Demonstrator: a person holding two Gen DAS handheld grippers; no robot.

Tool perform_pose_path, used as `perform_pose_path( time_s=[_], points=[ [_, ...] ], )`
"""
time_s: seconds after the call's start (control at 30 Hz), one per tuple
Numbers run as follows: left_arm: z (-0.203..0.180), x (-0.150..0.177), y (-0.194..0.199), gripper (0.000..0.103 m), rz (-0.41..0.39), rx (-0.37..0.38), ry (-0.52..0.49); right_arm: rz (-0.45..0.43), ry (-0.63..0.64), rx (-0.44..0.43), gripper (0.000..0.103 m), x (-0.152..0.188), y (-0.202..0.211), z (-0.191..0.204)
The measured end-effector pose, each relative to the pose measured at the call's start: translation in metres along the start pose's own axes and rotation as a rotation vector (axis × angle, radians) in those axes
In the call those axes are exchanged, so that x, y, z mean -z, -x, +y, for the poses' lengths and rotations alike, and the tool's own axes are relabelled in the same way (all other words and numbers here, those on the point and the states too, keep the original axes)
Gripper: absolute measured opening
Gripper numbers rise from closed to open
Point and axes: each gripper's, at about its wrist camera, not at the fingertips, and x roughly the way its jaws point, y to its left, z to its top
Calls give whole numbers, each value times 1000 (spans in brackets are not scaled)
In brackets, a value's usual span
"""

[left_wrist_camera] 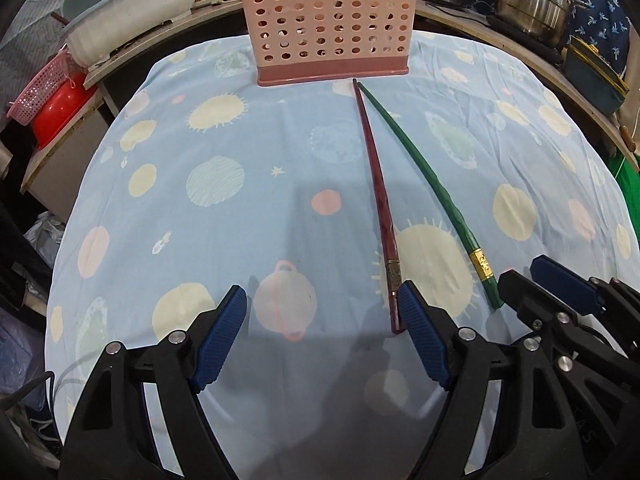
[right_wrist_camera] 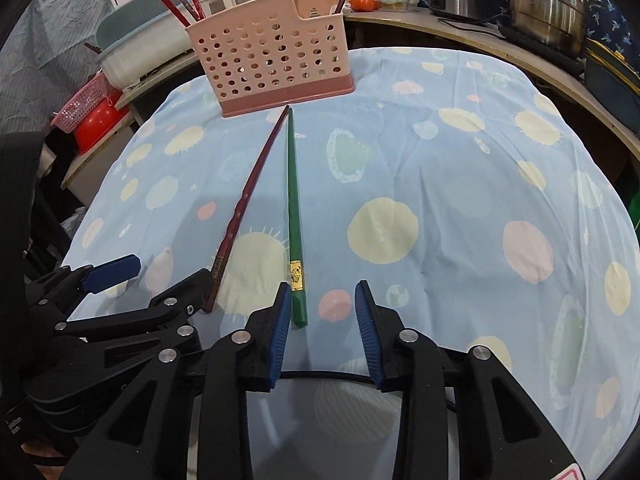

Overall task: Organize utensils
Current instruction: 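Move both open tools back down toward the dark red and green chopsticks, then close right tool on the green chopstick while left tool closes on the dark red chopstick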

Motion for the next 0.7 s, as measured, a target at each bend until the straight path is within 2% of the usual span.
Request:
perform_pose_path(
  time_s=[0.13, 0.33, 0.43, 0.57, 0.7],
  points=[
    [6, 0, -1, 74, -9, 23, 13, 6, 7, -8, 31, -5, -5, 2],
    [18, 1, -7, 74, 13, 16, 47, 15, 37, -17, 30, -8, -14, 13],
    [17, 1, -6, 74, 12, 17, 45, 18, 48, -6, 24, -7, -17, 14],
    [9, -1, -3, 74, 8, 54, 34, 19, 51, 13, 9, -6, -17, 10],
    [-2, -3, -1, 74, -1, 70, 7, 22, 22, 21, 8, -5, -13, -1]
  ],
)
